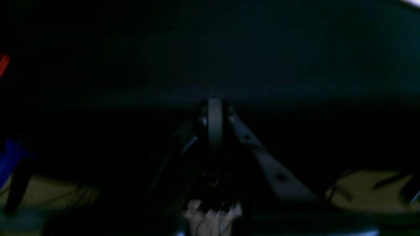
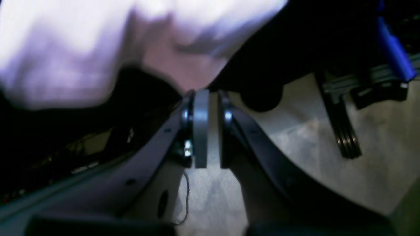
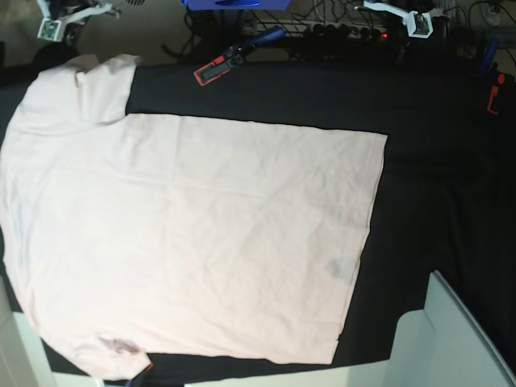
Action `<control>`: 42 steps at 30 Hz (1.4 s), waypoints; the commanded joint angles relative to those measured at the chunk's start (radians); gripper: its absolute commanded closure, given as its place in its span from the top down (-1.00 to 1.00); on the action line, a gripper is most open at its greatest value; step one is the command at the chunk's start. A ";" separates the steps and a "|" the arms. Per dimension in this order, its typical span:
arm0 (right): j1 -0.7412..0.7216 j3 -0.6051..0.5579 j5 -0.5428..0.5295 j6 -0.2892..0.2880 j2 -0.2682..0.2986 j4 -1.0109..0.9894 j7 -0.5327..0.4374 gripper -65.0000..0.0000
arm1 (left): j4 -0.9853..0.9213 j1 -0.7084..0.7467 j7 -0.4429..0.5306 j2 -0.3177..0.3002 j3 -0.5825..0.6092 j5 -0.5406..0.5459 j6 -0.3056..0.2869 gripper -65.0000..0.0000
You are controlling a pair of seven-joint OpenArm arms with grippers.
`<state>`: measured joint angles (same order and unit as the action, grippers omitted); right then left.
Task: Fold the T-shirt properly
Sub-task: 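Move both grippers down to the shirt's shoulder corners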
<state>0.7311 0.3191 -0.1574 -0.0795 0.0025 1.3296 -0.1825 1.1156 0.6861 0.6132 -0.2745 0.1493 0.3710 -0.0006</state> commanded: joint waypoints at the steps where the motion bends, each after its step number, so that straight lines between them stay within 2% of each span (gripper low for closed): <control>1: 0.005 0.027 -0.003 -0.021 0.007 0.023 -0.007 -0.83 | 0.030 0.008 0.023 -0.009 -0.003 0.001 0.004 -1.00; 4: -0.040 0.104 -0.003 -0.078 0.006 0.032 0.051 -0.83 | 0.070 0.004 0.006 -0.022 -0.004 -0.002 0.004 -1.00; 6: -0.078 0.147 -0.003 -0.110 0.009 0.028 0.087 -0.83 | 0.094 -0.021 -0.046 -0.030 -0.004 -0.002 0.004 -1.00; 9: -0.138 0.216 0.000 -0.197 0.012 0.026 0.137 -0.83 | 0.106 -0.064 -0.118 -0.032 -0.004 -0.002 0.004 -1.00; 14: -0.268 0.311 0.000 -0.306 0.075 0.001 0.301 -0.83 | 0.106 -0.138 -0.189 -0.044 -0.004 -0.004 0.004 -1.00; 17: -0.313 0.378 0.000 -0.334 0.090 0.001 0.341 -0.83 | 0.106 -0.165 -0.221 -0.045 -0.004 -0.004 0.004 -1.00; 21: -0.350 0.470 0.000 -0.339 0.101 0.006 0.407 -0.81 | 0.113 -0.173 -0.223 -0.056 -0.004 -0.005 0.004 -1.00; 24: -0.350 0.470 -0.001 -0.351 0.126 0.004 0.464 -0.81 | 0.111 -0.174 -0.223 -0.058 -0.004 -0.005 0.004 -1.00; 26: -0.348 0.463 -0.001 -0.412 0.127 0.006 0.487 -0.81 | 0.114 -0.176 -0.223 -0.059 -0.004 -0.005 0.004 -1.00; 28: -0.353 0.466 -0.001 -0.523 0.127 0.006 0.519 -0.80 | 0.114 -0.187 -0.223 -0.059 -0.004 -0.005 0.004 -1.00; 30: -0.368 0.469 -0.003 -0.619 0.127 0.006 0.565 -0.62 | 0.110 -0.191 -0.223 -0.055 -0.004 -0.005 0.004 -1.00; 32: -0.387 0.486 -0.006 -0.619 0.127 0.009 0.613 -0.42 | 0.114 -0.191 -0.223 -0.053 -0.003 -0.005 0.004 -1.00; 34: -0.396 0.544 -0.017 -0.619 0.115 0.037 0.644 -0.29 | 0.116 -0.191 -0.223 -0.053 -0.003 -0.005 0.004 -1.00; 36: -0.397 0.552 -0.032 -0.619 0.096 0.077 0.668 -0.17 | 0.114 -0.194 -0.224 -0.056 -0.003 -0.005 0.004 -1.00; 42: -0.404 0.559 -0.049 -0.619 0.098 0.126 0.677 0.02 | 0.108 -0.202 -0.224 -0.059 -0.003 -0.005 0.004 -1.00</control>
<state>0.3244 0.8726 -0.1936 -0.7021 0.0826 1.4395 0.5140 1.2140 0.4847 0.3634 -0.3225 0.1513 0.3672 -0.0010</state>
